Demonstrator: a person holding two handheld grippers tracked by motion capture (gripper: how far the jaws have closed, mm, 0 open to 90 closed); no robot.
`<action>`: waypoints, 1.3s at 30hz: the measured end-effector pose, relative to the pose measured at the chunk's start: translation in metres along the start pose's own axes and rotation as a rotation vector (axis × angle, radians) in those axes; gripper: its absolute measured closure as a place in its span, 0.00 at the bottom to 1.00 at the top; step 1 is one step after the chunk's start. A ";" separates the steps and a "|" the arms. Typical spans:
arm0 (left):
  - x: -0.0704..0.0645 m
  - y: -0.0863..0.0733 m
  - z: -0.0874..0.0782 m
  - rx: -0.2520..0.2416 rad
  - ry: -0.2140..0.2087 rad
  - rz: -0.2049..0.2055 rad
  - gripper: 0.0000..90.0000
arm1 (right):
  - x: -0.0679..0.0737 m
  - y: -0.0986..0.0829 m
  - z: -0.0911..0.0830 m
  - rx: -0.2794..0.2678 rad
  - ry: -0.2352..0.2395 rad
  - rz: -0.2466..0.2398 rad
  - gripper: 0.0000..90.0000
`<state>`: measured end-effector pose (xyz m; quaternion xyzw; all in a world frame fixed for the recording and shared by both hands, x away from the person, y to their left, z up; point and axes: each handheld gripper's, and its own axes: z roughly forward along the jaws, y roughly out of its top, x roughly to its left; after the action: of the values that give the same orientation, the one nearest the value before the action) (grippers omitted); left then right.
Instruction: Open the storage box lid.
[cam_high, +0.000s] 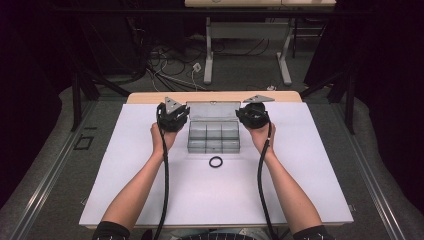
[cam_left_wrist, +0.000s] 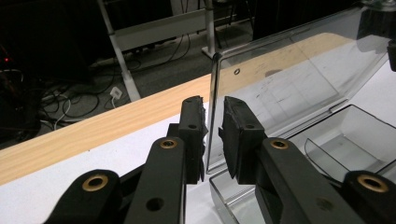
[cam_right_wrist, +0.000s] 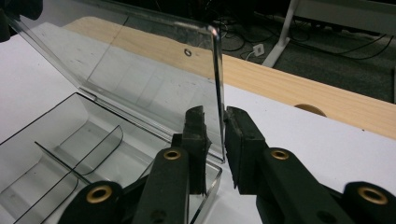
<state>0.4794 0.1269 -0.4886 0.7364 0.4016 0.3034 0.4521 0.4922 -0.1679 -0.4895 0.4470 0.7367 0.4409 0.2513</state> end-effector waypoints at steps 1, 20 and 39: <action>0.000 0.000 0.001 0.003 0.000 -0.001 0.86 | 0.000 0.000 0.001 0.003 -0.001 0.002 0.87; -0.002 -0.003 0.018 0.027 0.001 -0.010 0.86 | -0.003 -0.001 0.013 0.043 -0.018 0.002 0.88; -0.001 -0.009 0.032 0.071 0.019 -0.007 0.86 | -0.005 -0.004 0.024 0.063 -0.036 0.013 0.88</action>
<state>0.5021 0.1152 -0.5099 0.7478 0.4188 0.2943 0.4229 0.5109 -0.1627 -0.5043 0.4672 0.7428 0.4109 0.2473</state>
